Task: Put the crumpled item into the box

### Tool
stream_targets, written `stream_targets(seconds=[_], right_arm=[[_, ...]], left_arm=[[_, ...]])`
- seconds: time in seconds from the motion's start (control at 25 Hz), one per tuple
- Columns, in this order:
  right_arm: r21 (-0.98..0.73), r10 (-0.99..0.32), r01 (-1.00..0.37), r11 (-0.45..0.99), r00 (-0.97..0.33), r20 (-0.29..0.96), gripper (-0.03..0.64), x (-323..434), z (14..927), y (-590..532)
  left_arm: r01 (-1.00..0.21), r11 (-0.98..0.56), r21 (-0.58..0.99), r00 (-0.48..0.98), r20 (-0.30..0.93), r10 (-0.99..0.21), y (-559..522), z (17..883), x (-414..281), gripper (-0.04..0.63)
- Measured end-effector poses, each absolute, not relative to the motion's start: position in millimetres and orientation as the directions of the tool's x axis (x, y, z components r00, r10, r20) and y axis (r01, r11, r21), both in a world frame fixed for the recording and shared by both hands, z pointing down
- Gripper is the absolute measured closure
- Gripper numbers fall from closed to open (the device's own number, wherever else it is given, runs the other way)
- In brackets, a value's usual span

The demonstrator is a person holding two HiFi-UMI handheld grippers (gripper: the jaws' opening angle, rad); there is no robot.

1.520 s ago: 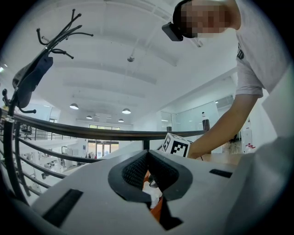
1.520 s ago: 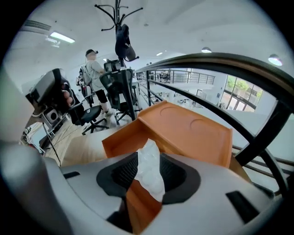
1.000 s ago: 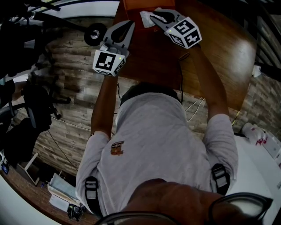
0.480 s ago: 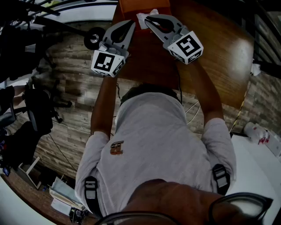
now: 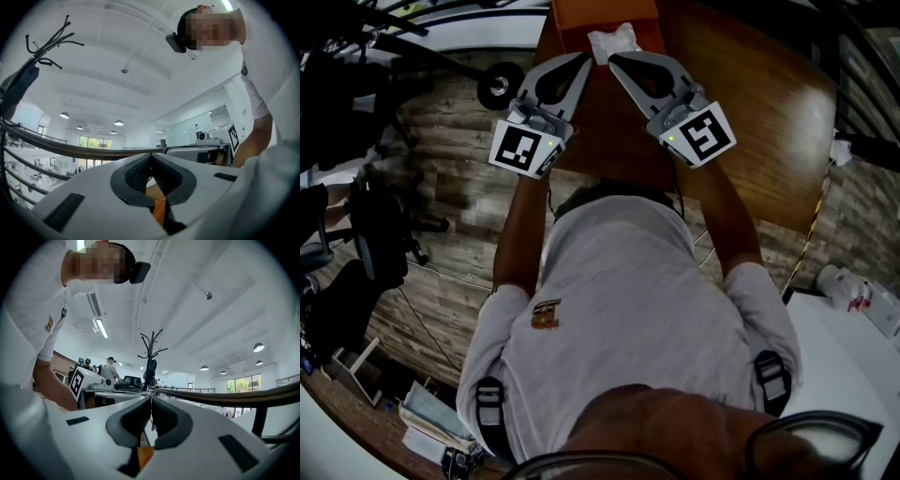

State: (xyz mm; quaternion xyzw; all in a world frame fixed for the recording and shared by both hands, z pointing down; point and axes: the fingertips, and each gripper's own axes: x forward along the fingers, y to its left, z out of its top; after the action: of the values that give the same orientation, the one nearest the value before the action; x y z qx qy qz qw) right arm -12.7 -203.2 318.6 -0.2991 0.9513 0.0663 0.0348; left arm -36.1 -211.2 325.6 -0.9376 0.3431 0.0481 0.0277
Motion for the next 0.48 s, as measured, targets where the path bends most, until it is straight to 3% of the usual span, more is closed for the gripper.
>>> stream_targets(seconds=[0.48], right_arm=[[0.077,-0.572,-0.582,0.81,-0.812,-0.117,0.584,-9,317,-175]], left_arm=[[-0.641,-0.767,-0.018,0.762,-0.132,-0.634,-187,320,-30,0.575]])
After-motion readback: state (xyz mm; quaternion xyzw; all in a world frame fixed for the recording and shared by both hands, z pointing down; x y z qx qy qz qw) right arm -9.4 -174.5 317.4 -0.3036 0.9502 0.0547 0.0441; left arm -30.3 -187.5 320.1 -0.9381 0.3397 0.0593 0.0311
